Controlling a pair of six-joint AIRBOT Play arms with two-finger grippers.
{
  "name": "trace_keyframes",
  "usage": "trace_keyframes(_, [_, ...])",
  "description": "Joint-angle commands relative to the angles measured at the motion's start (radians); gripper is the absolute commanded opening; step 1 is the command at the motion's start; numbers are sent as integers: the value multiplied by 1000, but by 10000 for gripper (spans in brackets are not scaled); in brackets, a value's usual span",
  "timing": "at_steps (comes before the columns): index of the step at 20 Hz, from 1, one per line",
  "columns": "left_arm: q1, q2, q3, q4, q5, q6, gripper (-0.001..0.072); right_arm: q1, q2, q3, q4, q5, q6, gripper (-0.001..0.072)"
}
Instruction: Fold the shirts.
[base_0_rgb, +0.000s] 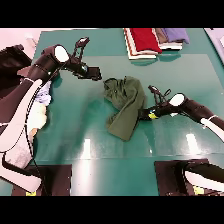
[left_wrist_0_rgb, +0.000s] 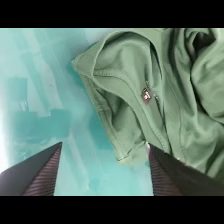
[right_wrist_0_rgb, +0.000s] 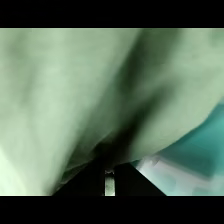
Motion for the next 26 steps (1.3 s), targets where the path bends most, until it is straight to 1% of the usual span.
trace_keyframes(1, [1,-40,-1,-28,68,0,622,15,40,30,-40,36,11,19])
trace_keyframes(4, [0,-116,-1,-136,121,9,622,15,87,30,-40,48,20,19])
trace_keyframes(7, [0,-198,0,-273,144,77,622,15,113,30,-39,48,36,19])
trace_keyframes(9, [-3,-229,0,-335,174,81,622,16,114,30,-40,56,51,19])
trace_keyframes(11, [-15,-247,0,-366,206,106,622,16,114,30,-39,64,51,19])
trace_keyframes(15, [-56,-262,0,-364,316,106,620,16,114,30,-39,70,51,19])
trace_keyframes(16, [-59,-262,0,-364,348,105,589,16,114,30,-39,75,51,19])
trace_keyframes(17, [-59,-262,0,-365,372,105,440,16,114,30,-39,79,51,19])
trace_keyframes(18, [-56,-262,0,-363,393,105,313,16,114,30,-40,83,51,19])
trace_keyframes(20, [-39,-250,0,-359,395,106,27,15,116,30,-42,90,51,19])
trace_keyframes(22, [1,-212,5,-348,366,105,28,5,143,39,-94,97,52,19])
trace_keyframes(23, [34,-171,13,-318,350,105,28,-9,164,61,-132,118,56,18])
trace_keyframes(26, [140,23,25,-238,330,112,28,-83,275,193,-290,226,97,19])
